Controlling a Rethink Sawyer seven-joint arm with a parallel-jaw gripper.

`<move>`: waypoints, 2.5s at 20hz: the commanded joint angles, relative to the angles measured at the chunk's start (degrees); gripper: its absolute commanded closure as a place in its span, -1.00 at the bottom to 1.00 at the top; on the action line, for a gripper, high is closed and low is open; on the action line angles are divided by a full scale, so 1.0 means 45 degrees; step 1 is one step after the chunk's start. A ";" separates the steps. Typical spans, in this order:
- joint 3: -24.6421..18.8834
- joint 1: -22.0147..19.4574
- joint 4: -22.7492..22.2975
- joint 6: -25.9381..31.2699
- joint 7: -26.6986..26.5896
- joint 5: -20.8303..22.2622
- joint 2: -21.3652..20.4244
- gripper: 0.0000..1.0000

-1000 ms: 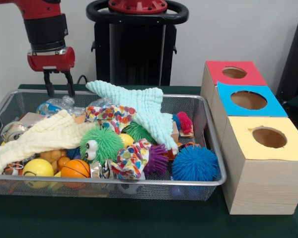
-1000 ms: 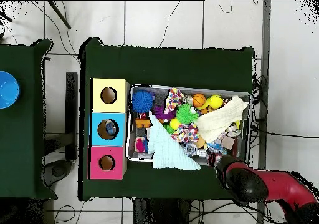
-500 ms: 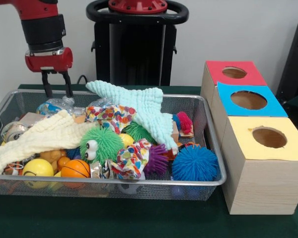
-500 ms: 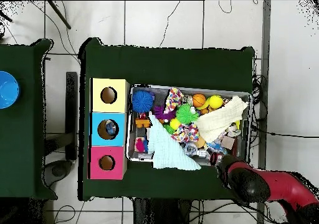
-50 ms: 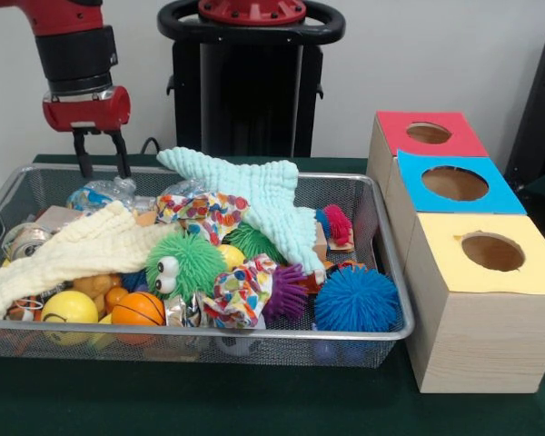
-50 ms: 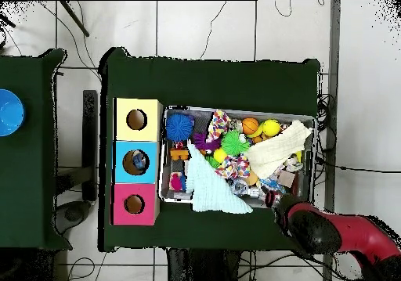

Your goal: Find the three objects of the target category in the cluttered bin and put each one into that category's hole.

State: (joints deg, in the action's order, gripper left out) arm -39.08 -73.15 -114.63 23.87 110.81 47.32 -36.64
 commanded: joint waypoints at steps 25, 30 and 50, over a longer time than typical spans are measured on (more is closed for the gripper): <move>-0.1523 -0.0940 0.2242 0.2014 -0.5289 0.0704 0.1549 -1.00; -0.1526 -0.0951 0.2390 0.2134 -0.5568 0.0641 0.1552 -1.00; -0.1542 -0.1272 0.2395 0.1680 -0.5996 0.1081 0.1683 -1.00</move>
State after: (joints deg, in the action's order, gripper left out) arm -43.35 -77.84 -110.78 26.42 103.78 47.34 -30.87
